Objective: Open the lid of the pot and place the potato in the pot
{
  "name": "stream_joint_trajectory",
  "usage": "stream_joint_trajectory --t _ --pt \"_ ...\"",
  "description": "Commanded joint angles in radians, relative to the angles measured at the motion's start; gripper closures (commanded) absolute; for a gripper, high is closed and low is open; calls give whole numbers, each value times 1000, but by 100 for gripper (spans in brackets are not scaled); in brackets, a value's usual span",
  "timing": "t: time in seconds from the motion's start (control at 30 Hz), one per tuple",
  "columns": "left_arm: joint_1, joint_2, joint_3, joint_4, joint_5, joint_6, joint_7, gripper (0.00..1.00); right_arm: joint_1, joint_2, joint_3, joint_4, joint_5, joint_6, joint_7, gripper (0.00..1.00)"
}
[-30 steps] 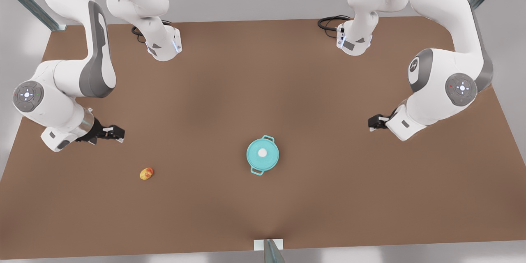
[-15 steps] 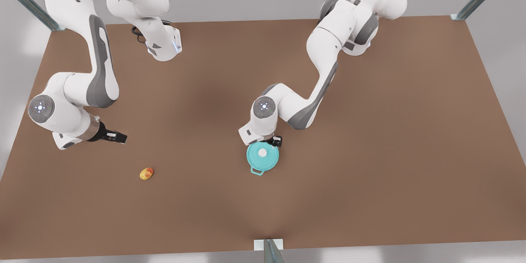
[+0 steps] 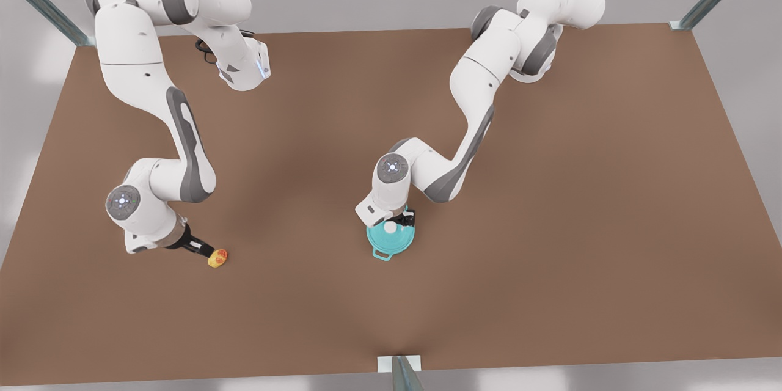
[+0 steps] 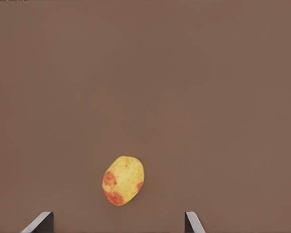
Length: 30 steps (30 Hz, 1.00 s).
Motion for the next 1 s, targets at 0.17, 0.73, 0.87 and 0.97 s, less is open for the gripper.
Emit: stream_joint_trajectory --t 0.17,0.73,0.87,0.97 --pt "0 8 0 0 15 14 -132 12 18 78 0 2 15 179 202 0" --pt "466 77 -12 15 7 102 287 58 15 195 0 -9 14 239 208 0" --pt "471 61 -21 15 9 37 379 0 19 196 0 -12 15 239 222 0" --pt "494 -47 -11 12 18 -173 574 0 21 196 0 -12 15 239 223 0"
